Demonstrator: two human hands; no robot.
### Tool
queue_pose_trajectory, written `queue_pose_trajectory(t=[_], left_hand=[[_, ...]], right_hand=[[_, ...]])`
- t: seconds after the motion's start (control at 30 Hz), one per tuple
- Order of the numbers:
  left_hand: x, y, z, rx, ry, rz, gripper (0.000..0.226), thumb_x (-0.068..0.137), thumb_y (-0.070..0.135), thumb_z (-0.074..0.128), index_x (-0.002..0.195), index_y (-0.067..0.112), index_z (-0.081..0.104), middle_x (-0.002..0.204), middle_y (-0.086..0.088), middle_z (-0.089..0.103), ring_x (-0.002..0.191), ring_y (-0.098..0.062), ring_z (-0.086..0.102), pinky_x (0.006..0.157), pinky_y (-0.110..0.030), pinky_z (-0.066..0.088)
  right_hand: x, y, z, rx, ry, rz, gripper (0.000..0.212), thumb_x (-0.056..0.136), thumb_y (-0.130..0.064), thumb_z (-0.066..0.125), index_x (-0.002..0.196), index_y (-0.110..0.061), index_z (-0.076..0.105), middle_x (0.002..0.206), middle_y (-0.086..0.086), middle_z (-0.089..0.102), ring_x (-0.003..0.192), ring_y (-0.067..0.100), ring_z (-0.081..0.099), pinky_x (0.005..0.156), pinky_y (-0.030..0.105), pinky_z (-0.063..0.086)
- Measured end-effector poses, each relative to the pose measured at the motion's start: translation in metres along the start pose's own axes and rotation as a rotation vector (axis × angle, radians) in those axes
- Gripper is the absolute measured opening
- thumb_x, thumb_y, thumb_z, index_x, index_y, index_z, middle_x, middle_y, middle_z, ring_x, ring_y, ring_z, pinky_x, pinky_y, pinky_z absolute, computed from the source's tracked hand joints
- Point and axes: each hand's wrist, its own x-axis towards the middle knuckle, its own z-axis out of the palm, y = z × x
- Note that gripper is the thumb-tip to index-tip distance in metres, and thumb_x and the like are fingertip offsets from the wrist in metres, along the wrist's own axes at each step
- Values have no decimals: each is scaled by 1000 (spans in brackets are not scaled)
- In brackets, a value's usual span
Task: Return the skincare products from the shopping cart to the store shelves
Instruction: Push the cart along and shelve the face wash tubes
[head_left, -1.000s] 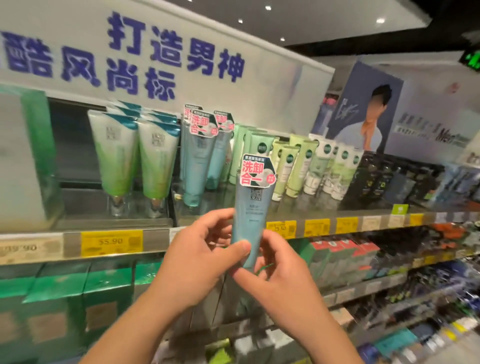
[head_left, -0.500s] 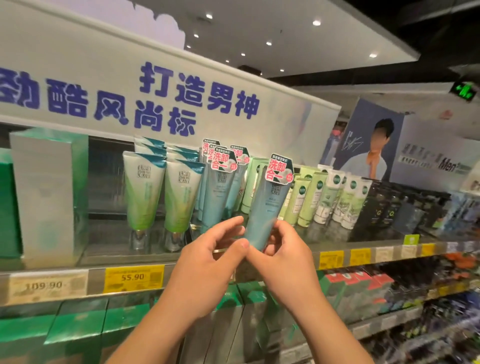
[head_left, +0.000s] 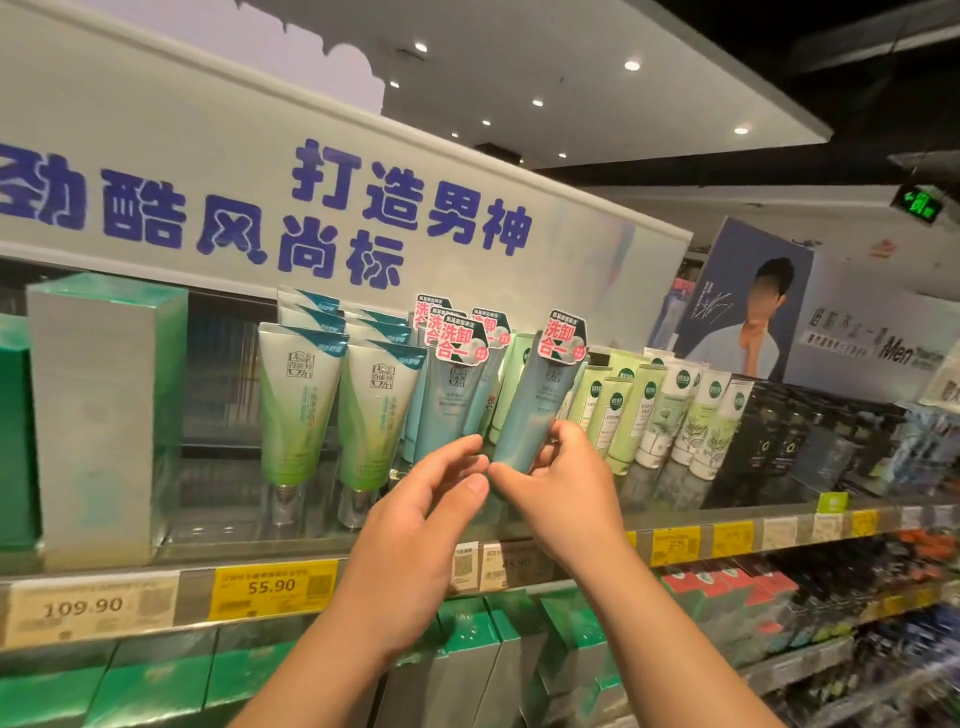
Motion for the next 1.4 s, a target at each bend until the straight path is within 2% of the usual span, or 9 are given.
queue_pose_trajectory(t=[0.1, 0.2, 0.3, 0.47, 0.67, 1.13, 1.2, 1.3, 1.4], left_hand=[[3, -2, -2, -30, 0, 2, 65, 73, 69, 58, 132, 42, 63, 124, 19, 71, 123, -2, 62, 112, -43, 46], [5, -3, -5, -61, -3, 0, 64, 73, 68, 60, 131, 40, 64, 125, 16, 71, 124, -5, 63, 112, -44, 46], [6, -4, -7, -69, -17, -1, 63, 74, 66, 61, 131, 39, 65, 126, 15, 71, 125, -6, 62, 111, -45, 46], [7, -7, -10, -75, -38, 1, 63, 74, 64, 62, 131, 38, 65, 127, 16, 70, 126, -6, 62, 113, -45, 45], [7, -7, -12, -59, -70, 6, 64, 74, 64, 62, 132, 39, 63, 128, 17, 69, 127, -5, 60, 113, -44, 44], [4, -7, -12, -73, -108, 48, 62, 73, 60, 62, 131, 38, 64, 127, 17, 69, 126, -4, 61, 112, -43, 46], [3, -6, -14, -90, -121, 63, 63, 73, 57, 63, 133, 35, 64, 128, 14, 69, 126, -6, 61, 111, -44, 48], [0, -7, -16, -117, -153, 78, 63, 76, 54, 64, 136, 32, 62, 131, 9, 69, 128, -11, 61, 108, -46, 50], [-3, -9, -16, -158, -179, 88, 60, 80, 51, 65, 136, 31, 62, 134, 3, 67, 129, -17, 61, 108, -52, 48]], right_hand=[[6, 0, 9, -45, -12, 8, 53, 74, -37, 87, 115, -28, 56, 94, -11, 71, 83, 5, 69, 63, 22, 54], [11, 0, 15, -76, -26, 21, 53, 75, -37, 86, 116, -27, 54, 102, -10, 72, 87, 7, 68, 53, 11, 41], [14, 0, 20, -89, -37, 30, 51, 77, -35, 86, 116, -26, 54, 106, -7, 72, 89, 9, 69, 49, 9, 38], [19, 5, 30, -100, -34, 35, 49, 76, -35, 84, 113, -25, 54, 107, -4, 73, 92, 13, 69, 59, 16, 46], [22, 11, 37, -100, -35, 56, 52, 77, -32, 85, 117, -28, 53, 108, -5, 72, 92, 14, 70, 75, 33, 62], [21, 5, 36, -82, -38, 65, 54, 77, -37, 85, 116, -28, 49, 112, -2, 71, 97, 18, 69, 81, 38, 61], [19, 3, 33, -63, -33, 64, 58, 77, -39, 85, 121, -27, 49, 113, -3, 71, 99, 17, 69, 84, 40, 60], [13, 2, 28, -30, -2, 36, 69, 79, -38, 84, 135, -22, 48, 117, -5, 68, 104, 13, 67, 88, 32, 56], [5, 6, 26, -8, 80, -15, 65, 83, -35, 81, 138, -21, 49, 121, -6, 62, 111, 12, 61, 97, 32, 53]])
